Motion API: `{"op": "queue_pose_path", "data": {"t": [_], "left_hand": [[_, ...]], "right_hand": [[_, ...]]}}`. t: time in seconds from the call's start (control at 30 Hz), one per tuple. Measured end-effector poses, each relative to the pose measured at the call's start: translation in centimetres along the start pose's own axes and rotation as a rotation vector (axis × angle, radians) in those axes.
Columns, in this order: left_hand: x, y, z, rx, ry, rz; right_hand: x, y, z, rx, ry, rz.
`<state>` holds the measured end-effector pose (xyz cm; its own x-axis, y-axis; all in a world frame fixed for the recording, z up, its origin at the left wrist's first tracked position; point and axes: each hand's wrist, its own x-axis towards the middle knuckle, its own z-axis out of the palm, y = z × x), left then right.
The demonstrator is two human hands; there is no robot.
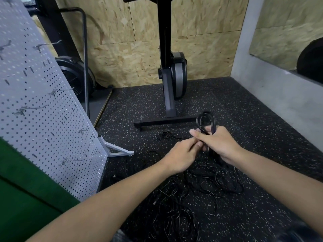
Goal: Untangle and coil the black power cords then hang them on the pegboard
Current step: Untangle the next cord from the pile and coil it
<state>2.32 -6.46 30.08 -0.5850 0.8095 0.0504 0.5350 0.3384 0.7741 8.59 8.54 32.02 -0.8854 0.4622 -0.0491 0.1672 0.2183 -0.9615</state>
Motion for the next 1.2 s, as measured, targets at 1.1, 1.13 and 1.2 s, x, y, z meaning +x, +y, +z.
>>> {"op": "queue_pose_path", "data": {"t": [1.1, 1.13, 1.2], "left_hand": [[0.0, -4.2, -3.7, 0.303, -0.042, 0.094], [0.0, -3.7, -3.9, 0.287, 0.013, 0.160], [-0.2, -2.4, -4.1, 0.274, 0.070, 0.259]], "right_hand": [[0.3, -2.0, -4.5, -0.612, -0.004, -0.011], [0.5, -1.8, -4.4, -0.643, -0.052, -0.010], [0.9, -1.2, -4.2, -0.674, -0.144, 0.019]]}}
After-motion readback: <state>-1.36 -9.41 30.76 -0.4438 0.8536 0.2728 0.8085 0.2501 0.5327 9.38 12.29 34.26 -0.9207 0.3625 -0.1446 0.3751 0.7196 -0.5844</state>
